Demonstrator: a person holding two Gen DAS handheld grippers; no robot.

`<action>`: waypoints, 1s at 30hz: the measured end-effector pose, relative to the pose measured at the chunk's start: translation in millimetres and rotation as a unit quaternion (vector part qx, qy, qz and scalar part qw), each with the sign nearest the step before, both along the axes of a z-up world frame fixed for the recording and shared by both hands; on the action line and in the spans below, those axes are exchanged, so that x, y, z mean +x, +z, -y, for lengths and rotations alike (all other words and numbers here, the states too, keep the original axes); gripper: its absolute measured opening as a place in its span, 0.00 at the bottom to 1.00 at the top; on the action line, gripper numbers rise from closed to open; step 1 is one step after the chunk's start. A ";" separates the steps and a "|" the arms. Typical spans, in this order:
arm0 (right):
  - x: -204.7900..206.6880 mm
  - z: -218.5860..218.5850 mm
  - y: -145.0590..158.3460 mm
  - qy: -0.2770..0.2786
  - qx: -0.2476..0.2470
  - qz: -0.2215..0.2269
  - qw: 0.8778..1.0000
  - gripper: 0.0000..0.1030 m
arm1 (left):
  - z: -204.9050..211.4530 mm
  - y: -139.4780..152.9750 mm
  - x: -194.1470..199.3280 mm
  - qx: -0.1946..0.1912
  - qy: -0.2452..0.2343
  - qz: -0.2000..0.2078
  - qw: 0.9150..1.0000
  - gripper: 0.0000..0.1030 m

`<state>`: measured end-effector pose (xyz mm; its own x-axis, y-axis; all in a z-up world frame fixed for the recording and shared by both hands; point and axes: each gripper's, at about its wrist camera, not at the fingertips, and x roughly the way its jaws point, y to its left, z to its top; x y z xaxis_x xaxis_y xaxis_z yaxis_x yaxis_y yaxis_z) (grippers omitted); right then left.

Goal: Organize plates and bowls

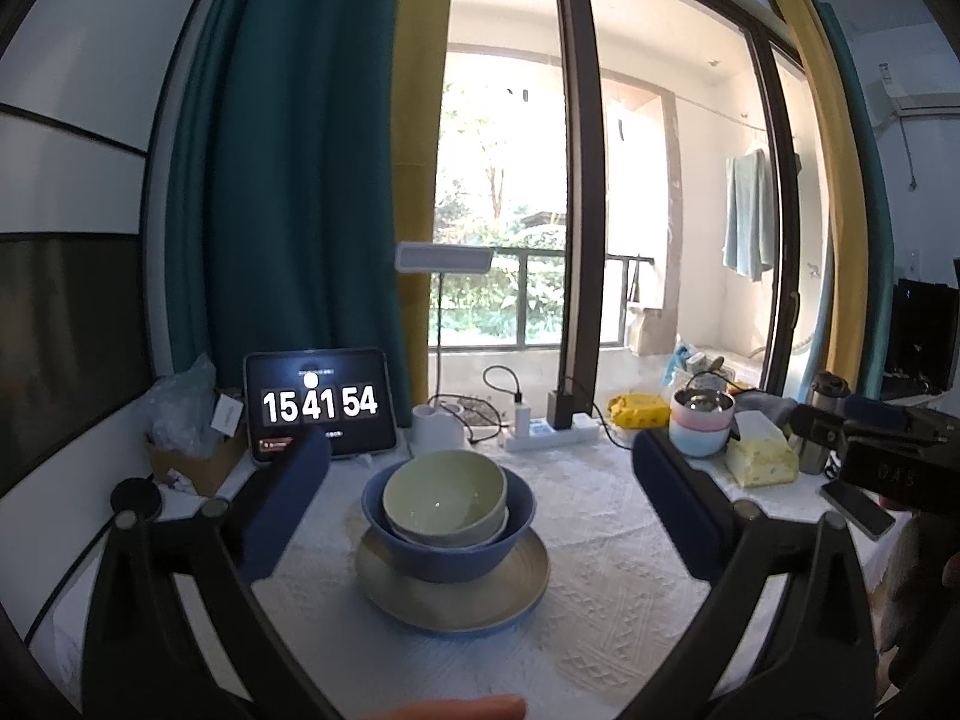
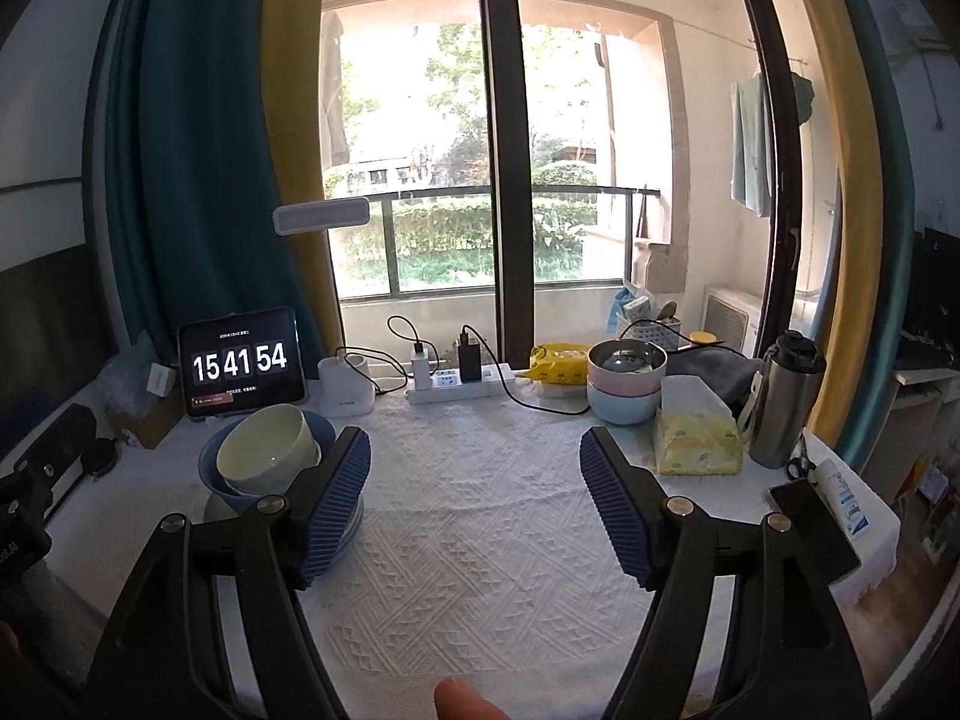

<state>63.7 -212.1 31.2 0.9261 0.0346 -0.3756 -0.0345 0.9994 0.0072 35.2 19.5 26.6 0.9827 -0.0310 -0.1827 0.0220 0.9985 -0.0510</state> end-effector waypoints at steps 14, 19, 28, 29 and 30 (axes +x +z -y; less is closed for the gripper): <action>-0.3 -2.6 2.7 0.002 -0.002 0.002 1.000 0.74 | 0.9 0.8 -1.5 -0.002 -0.006 -0.003 1.000 0.99; -0.4 -3.7 3.5 0.003 -0.002 0.002 1.000 0.74 | 0.6 1.1 -1.3 -0.002 -0.006 -0.002 1.000 0.99; 1.1 -6.4 5.6 0.007 -0.004 0.002 1.000 0.74 | 3.1 2.3 -2.8 -0.003 -0.012 -0.004 1.000 0.99; 1.3 -6.6 5.9 0.007 -0.005 0.002 1.000 0.74 | 3.1 2.3 -2.7 -0.003 -0.011 -0.003 1.000 0.99; 1.4 -7.0 6.4 0.008 -0.005 0.002 1.000 0.74 | 3.2 2.6 -3.0 -0.004 -0.010 -0.003 1.000 0.99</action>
<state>65.1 -205.1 37.6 0.9268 0.0458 -0.3727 -0.0504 0.9987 -0.0026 32.1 16.3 29.2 0.9809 -0.0524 -0.1874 0.0422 0.9974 -0.0584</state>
